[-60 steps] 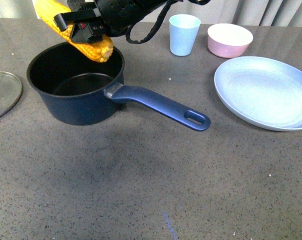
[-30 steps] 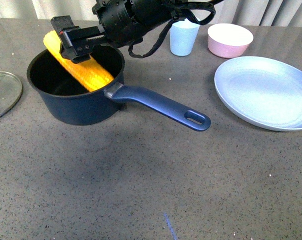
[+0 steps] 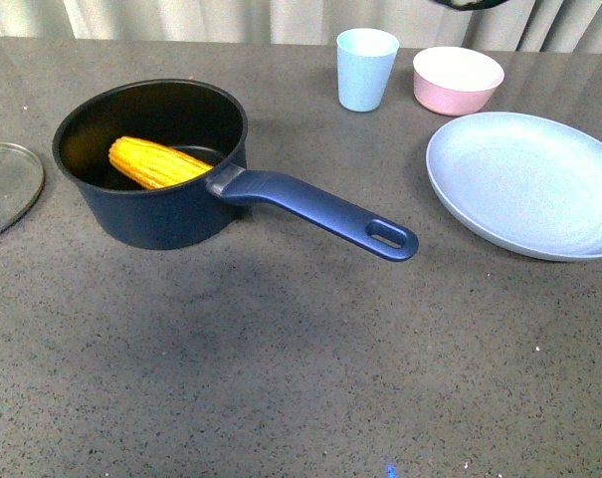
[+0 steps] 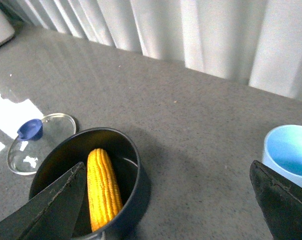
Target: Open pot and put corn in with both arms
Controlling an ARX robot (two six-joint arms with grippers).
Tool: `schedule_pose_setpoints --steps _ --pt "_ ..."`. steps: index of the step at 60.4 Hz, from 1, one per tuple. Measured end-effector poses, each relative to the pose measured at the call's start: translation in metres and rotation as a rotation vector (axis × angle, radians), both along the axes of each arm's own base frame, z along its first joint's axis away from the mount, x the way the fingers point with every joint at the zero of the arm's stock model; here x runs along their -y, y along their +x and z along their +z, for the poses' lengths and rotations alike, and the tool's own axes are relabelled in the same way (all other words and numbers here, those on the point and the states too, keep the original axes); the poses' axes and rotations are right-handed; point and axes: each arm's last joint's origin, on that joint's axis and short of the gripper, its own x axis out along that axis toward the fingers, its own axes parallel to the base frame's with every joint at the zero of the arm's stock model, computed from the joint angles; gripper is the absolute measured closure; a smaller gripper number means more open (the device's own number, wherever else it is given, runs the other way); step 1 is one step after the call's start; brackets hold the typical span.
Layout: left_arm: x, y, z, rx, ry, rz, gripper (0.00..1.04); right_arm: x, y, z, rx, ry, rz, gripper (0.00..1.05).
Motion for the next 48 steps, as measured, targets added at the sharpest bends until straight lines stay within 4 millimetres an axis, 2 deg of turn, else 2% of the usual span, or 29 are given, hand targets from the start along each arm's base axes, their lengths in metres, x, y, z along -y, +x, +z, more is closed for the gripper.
schedule_pose_setpoints --steps 7,11,16,18,26,40,48 --pt "0.000 0.000 0.000 0.000 0.000 0.000 0.09 0.028 -0.023 0.005 0.049 0.003 -0.114 0.10" --pt "0.000 0.000 0.000 0.000 0.000 -0.001 0.09 0.040 -0.038 0.008 0.195 -0.015 -0.428 0.22" --pt "0.000 0.000 0.000 0.000 0.000 0.000 0.09 0.058 -0.061 0.002 0.261 -0.019 -0.677 0.37" --pt "0.000 0.000 0.000 0.000 0.000 0.000 0.09 0.066 -0.069 -0.001 0.266 -0.023 -0.722 0.41" --pt "0.000 0.000 0.000 0.000 0.000 0.000 0.09 0.090 -0.102 -0.019 0.254 -0.045 -0.758 0.64" --pt "0.000 0.000 0.000 0.000 0.000 0.000 0.09 0.113 -0.146 -0.038 0.243 -0.056 -0.756 1.03" --pt "0.000 0.000 0.000 0.000 0.000 0.000 0.09 0.122 -0.167 -0.044 0.245 -0.058 -0.753 1.03"
